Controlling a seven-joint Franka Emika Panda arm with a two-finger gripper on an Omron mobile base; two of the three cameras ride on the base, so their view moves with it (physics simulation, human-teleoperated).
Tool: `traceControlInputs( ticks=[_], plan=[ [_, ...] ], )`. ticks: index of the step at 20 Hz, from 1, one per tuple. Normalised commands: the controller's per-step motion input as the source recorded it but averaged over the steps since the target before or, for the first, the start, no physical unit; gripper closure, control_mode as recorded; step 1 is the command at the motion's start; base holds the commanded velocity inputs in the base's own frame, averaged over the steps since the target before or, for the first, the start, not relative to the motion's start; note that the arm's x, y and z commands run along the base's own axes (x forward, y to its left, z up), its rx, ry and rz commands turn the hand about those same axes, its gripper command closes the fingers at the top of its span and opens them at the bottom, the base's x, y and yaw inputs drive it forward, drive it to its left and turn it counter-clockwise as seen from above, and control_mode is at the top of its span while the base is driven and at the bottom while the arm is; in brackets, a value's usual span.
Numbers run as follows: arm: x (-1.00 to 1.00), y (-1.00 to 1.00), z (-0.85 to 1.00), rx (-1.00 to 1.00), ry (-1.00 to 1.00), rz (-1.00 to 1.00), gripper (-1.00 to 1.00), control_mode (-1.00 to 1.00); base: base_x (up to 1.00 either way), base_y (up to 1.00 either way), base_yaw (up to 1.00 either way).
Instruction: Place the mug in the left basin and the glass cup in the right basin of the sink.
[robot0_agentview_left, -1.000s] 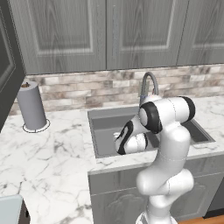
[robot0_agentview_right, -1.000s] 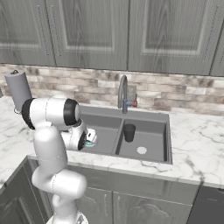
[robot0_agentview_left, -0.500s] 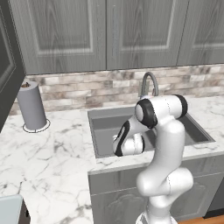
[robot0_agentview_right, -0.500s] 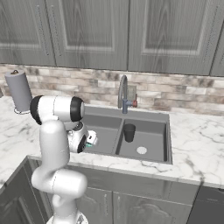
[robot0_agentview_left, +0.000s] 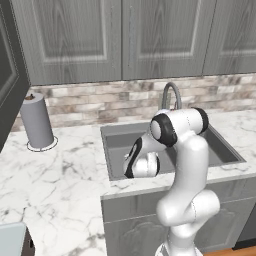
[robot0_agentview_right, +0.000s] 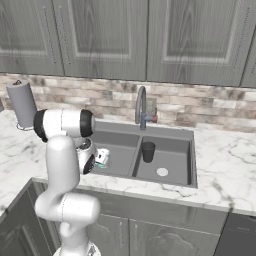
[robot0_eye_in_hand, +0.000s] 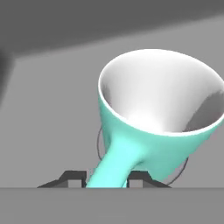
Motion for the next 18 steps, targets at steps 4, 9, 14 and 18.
traceControlInputs(
  ticks=[4,9,14,18],
  plan=[
    [-0.01,0.0,0.03,0.0,-0.01,0.0,-1.0,-1.0,0.0,0.0,0.0],
    [-0.16,0.0,0.21,0.0,-0.05,0.0,-1.0,-1.0,0.0,0.0,0.0],
    [-0.3,-0.04,0.35,0.0,-0.07,0.0,-1.0,-1.0,0.0,0.0,0.0],
    [-0.38,-0.05,0.45,0.0,-0.08,0.0,-1.0,-1.0,0.0,0.0,0.0]
  ],
)
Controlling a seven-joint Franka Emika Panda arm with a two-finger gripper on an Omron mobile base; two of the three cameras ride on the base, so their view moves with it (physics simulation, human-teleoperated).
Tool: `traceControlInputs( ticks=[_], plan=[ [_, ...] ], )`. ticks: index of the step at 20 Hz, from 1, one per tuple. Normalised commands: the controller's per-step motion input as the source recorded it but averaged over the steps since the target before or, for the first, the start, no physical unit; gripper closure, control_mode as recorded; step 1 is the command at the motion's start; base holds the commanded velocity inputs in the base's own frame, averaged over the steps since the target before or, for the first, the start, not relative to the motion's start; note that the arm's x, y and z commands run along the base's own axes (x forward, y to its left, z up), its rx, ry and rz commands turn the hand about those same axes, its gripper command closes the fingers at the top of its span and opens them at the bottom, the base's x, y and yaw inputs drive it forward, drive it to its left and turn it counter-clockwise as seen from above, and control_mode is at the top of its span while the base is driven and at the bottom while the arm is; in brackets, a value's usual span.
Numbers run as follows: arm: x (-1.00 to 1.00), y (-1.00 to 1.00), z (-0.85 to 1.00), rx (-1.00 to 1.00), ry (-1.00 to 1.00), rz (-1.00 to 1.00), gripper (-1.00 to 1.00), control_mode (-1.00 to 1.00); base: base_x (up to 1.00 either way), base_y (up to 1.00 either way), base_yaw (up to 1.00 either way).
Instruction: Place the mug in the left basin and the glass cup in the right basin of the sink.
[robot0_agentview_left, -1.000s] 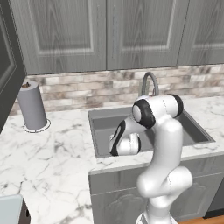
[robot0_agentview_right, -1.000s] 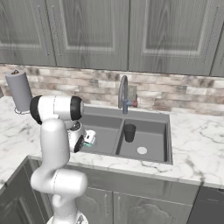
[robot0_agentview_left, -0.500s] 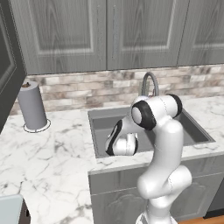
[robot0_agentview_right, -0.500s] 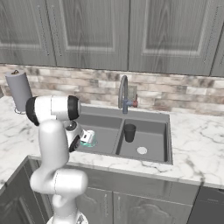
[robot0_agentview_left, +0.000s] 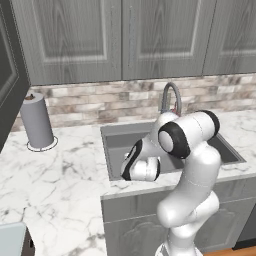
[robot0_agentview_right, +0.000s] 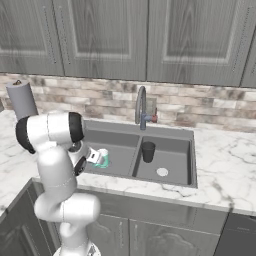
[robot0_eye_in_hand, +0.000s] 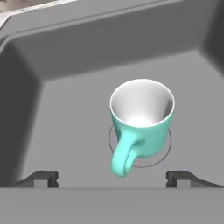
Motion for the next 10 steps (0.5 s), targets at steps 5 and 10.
traceControlInputs(
  ticks=[5,10],
  plan=[
    [-0.31,-0.19,0.42,0.01,-0.05,0.0,-1.0,-1.0,0.0,0.0,0.0],
    [-0.08,-0.3,0.33,0.05,0.0,0.01,-1.0,-1.0,0.0,0.0,0.0]
  ],
)
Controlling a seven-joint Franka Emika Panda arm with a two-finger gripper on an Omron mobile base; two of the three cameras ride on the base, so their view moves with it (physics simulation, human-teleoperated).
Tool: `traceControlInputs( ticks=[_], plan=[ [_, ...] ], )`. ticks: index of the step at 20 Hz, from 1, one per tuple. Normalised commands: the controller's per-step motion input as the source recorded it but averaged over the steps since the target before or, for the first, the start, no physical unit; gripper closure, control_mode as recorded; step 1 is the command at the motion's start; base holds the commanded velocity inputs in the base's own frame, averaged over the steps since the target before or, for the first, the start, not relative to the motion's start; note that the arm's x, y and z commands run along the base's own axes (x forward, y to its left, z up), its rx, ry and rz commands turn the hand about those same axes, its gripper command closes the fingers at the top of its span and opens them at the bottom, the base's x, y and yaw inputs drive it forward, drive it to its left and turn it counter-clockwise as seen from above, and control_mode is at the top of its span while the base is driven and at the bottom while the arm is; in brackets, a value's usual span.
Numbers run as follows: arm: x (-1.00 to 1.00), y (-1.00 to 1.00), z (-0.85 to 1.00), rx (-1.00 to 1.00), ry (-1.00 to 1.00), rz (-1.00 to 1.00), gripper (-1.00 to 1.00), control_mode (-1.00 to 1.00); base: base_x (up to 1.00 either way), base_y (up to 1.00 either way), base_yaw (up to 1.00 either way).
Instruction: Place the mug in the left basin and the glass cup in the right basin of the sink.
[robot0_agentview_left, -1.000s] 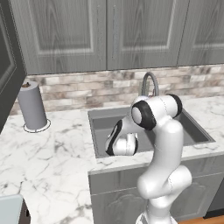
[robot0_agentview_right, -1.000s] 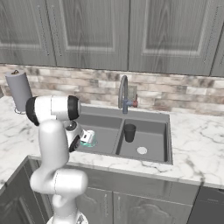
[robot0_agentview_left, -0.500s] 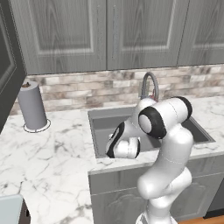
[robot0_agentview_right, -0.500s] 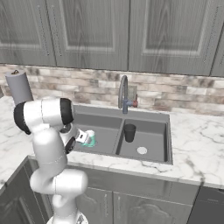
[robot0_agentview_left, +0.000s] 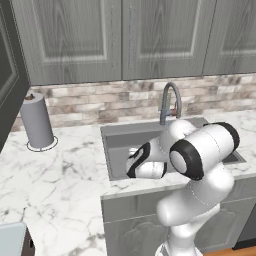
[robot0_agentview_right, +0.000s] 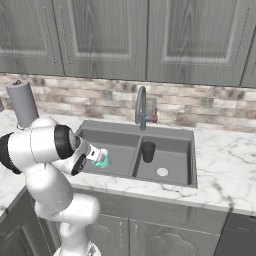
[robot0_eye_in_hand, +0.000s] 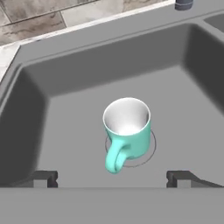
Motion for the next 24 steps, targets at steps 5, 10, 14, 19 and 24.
traceControlInputs(
  ticks=[5,10,14,19,24],
  plan=[
    [-0.01,-0.14,0.5,0.02,0.0,0.06,-1.0,-1.0,0.0,0.0,0.0],
    [-0.12,-0.06,0.49,0.02,0.02,0.08,-1.0,-1.0,0.0,0.0,0.0],
    [-0.26,0.0,0.28,0.0,0.01,0.08,-1.0,-1.0,0.0,0.0,0.0],
    [-0.4,0.0,0.0,0.0,0.02,0.07,-1.0,-1.0,0.0,0.0,0.0],
    [-0.39,0.0,-0.04,0.0,0.02,0.07,-1.0,-1.0,0.0,0.0,0.0]
  ],
)
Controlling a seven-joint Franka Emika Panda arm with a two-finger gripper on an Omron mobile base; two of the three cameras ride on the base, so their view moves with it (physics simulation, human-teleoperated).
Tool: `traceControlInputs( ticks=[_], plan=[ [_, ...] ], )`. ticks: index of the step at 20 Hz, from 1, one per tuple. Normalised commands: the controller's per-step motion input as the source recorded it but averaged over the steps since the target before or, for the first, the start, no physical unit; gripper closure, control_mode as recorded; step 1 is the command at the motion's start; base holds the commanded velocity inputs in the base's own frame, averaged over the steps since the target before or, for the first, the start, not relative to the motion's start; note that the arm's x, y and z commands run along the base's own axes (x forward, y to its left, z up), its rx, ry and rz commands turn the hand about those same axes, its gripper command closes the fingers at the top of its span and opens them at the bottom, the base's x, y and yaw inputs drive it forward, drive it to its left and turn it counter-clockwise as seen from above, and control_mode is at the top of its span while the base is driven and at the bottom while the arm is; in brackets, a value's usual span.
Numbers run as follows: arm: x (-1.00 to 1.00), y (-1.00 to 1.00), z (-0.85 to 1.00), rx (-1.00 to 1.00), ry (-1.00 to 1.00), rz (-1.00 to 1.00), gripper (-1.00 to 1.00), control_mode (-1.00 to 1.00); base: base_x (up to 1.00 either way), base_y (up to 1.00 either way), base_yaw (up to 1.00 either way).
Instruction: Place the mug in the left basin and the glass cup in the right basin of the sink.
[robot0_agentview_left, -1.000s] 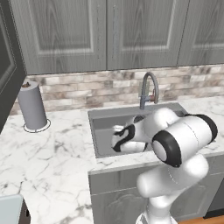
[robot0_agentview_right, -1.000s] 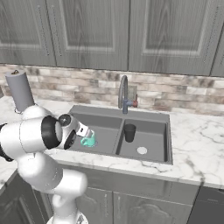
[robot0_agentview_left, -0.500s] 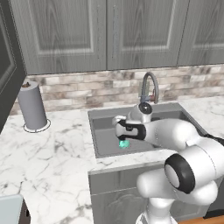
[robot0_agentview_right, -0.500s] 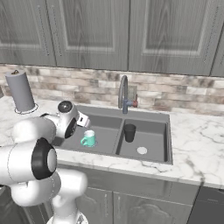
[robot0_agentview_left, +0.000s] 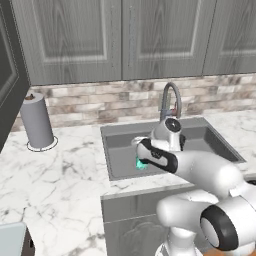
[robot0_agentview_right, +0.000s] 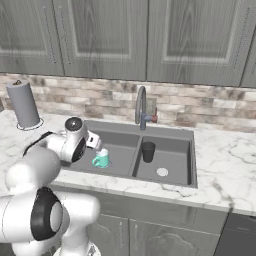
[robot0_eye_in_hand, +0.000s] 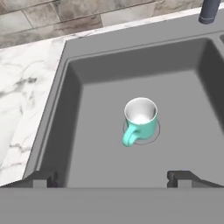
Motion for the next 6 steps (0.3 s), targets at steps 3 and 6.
traceControlInputs(
  ticks=[3,6],
  plan=[
    [-0.3,0.0,0.05,0.0,0.0,0.05,-1.0,-1.0,0.0,0.0,0.0],
    [-0.22,0.0,0.16,0.0,0.0,0.05,-1.0,-1.0,0.0,0.0,0.0]
  ],
)
